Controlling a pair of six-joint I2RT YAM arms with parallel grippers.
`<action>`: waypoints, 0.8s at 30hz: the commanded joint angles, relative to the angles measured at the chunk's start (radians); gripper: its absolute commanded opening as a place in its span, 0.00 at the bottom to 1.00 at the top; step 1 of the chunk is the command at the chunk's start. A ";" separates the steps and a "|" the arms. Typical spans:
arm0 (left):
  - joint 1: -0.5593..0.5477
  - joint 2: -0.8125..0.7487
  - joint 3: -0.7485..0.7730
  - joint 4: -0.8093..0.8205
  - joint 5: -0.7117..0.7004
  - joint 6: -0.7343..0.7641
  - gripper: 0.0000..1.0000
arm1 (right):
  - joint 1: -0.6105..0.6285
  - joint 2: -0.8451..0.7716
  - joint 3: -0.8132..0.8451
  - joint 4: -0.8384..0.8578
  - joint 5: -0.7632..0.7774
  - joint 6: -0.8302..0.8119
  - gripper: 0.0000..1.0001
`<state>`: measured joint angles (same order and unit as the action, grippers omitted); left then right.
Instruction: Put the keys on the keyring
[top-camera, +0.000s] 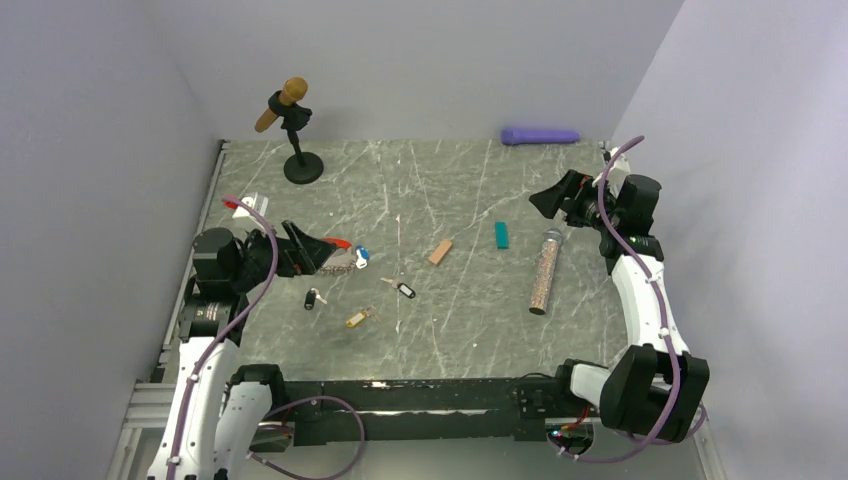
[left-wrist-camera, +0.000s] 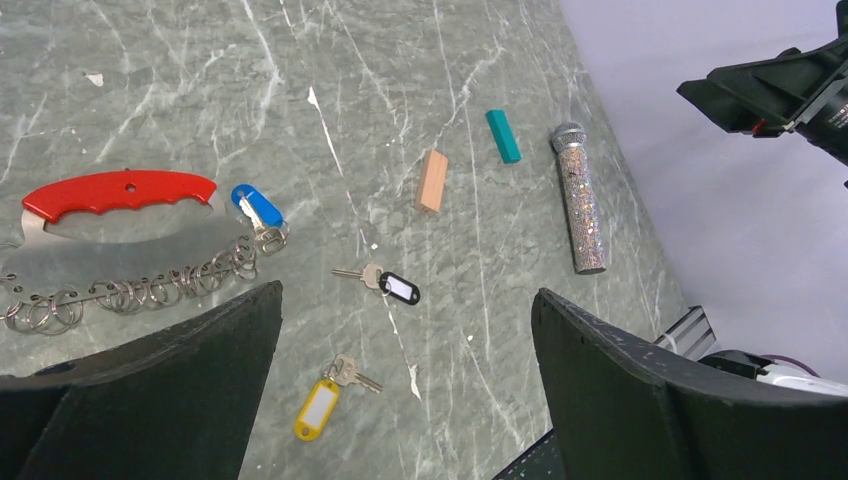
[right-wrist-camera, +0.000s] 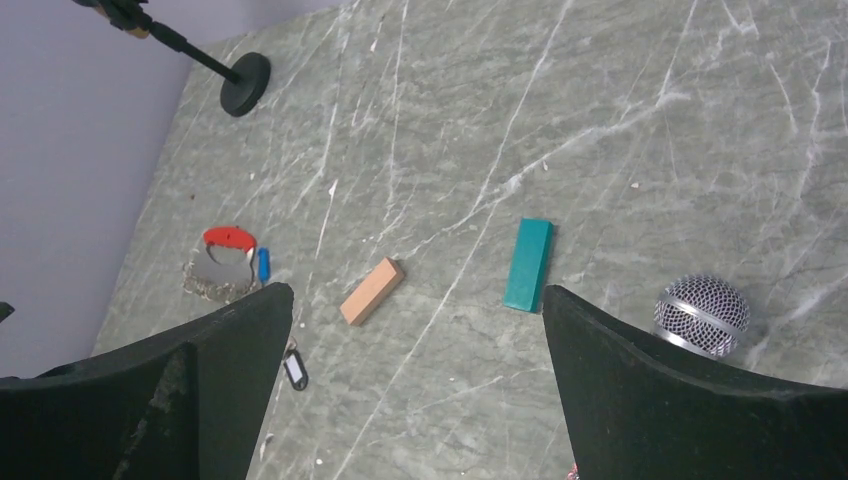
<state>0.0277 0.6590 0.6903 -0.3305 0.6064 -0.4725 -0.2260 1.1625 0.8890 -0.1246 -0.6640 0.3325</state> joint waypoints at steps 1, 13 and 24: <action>0.004 0.012 0.000 0.024 0.031 -0.001 0.98 | -0.007 -0.034 0.010 0.044 -0.034 -0.001 1.00; -0.155 0.070 0.065 -0.047 -0.111 0.056 0.99 | 0.080 -0.031 0.054 -0.068 -0.338 -0.341 1.00; -0.511 0.302 0.233 -0.164 -0.499 0.135 0.96 | 0.220 0.050 0.030 -0.381 -0.513 -0.819 1.00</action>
<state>-0.4225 0.9066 0.8501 -0.4610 0.2607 -0.3748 -0.0021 1.2194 0.9794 -0.4973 -1.0893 -0.3546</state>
